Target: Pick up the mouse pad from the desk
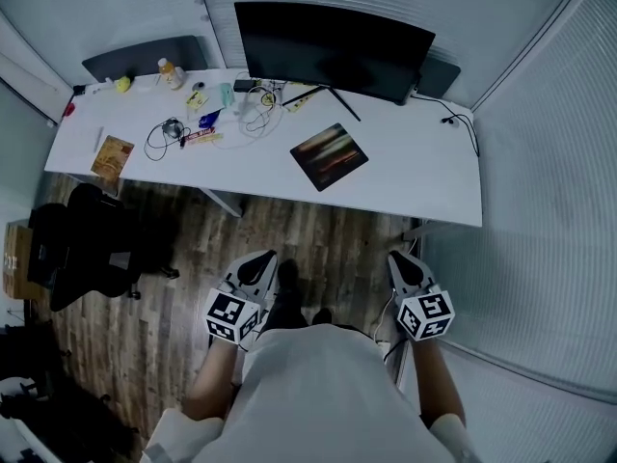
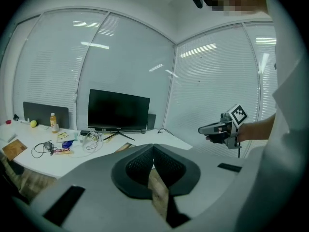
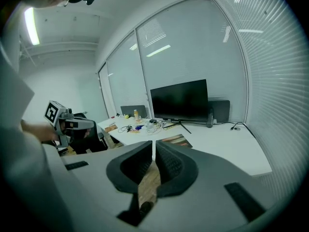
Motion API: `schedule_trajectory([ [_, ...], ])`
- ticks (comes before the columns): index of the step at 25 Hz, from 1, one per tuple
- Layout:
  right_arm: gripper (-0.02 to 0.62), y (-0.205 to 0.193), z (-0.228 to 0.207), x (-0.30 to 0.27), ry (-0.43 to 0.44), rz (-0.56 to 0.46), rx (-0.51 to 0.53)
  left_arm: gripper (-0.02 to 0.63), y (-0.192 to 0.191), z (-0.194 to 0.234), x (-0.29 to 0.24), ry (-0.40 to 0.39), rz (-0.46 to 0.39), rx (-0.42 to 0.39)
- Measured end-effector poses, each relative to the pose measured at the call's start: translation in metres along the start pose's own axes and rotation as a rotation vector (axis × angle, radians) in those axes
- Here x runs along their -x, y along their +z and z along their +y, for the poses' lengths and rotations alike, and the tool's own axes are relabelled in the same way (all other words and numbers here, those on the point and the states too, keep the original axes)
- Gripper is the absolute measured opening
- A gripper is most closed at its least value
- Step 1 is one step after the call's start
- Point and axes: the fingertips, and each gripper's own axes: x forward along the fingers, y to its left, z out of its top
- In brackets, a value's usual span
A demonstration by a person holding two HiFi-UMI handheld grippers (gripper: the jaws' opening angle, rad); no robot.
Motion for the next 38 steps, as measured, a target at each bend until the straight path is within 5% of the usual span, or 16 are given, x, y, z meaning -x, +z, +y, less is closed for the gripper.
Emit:
schedule_trajectory([
  [14, 0.040, 0.037, 0.002, -0.093, -0.090, 0.071, 0.020, 0.018, 0.021, 0.106, -0.060, -0.118, 0.039, -0.015],
  [24, 0.040, 0.057, 0.007, -0.140, -0.155, 0.107, 0.059, 0.018, 0.029, 0.142, -0.083, -0.220, 0.051, -0.015],
  [38, 0.040, 0.064, -0.004, -0.200, -0.111, 0.160, 0.105, 0.018, 0.025, 0.172, -0.105, -0.172, 0.059, 0.047],
])
